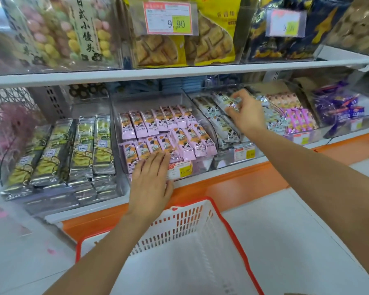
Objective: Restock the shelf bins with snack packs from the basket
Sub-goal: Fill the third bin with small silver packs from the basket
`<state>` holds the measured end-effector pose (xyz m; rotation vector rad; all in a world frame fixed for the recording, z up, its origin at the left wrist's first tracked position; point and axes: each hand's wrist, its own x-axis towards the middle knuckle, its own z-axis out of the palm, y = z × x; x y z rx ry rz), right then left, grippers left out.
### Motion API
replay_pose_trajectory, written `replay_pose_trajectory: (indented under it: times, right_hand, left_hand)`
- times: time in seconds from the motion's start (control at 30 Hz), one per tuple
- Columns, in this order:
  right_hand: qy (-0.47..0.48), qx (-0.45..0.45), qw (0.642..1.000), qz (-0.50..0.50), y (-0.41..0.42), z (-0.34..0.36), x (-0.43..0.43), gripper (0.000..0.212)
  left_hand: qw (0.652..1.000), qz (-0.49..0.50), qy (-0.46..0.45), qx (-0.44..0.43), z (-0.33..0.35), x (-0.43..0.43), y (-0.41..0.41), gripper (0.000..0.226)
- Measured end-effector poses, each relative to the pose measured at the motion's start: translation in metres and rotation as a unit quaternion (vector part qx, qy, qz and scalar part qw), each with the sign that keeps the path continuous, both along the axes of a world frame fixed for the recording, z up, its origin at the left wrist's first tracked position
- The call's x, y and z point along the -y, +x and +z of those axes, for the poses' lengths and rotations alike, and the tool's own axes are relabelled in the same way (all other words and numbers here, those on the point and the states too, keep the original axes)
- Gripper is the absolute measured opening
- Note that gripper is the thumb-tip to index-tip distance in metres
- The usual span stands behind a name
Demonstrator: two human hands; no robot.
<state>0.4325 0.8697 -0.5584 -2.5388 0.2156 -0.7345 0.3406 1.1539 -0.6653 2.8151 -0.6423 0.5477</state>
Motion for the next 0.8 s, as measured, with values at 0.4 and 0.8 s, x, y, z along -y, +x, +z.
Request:
replay_pose_trajectory:
  times: [0.4,0.8]
  right_hand:
    - [0.007,0.057,0.989,0.136,-0.051,-0.019,-0.018,0.021]
    - [0.009,-0.33,0.873,0.36,-0.157,-0.217,-0.084,0.023]
  left_hand:
    - [0.99,-0.067,-0.034,0.116,-0.015,-0.009,-0.02,0.053]
    - [0.987,-0.013,0.113,-0.117,-0.124,-0.059,-0.049,0.077]
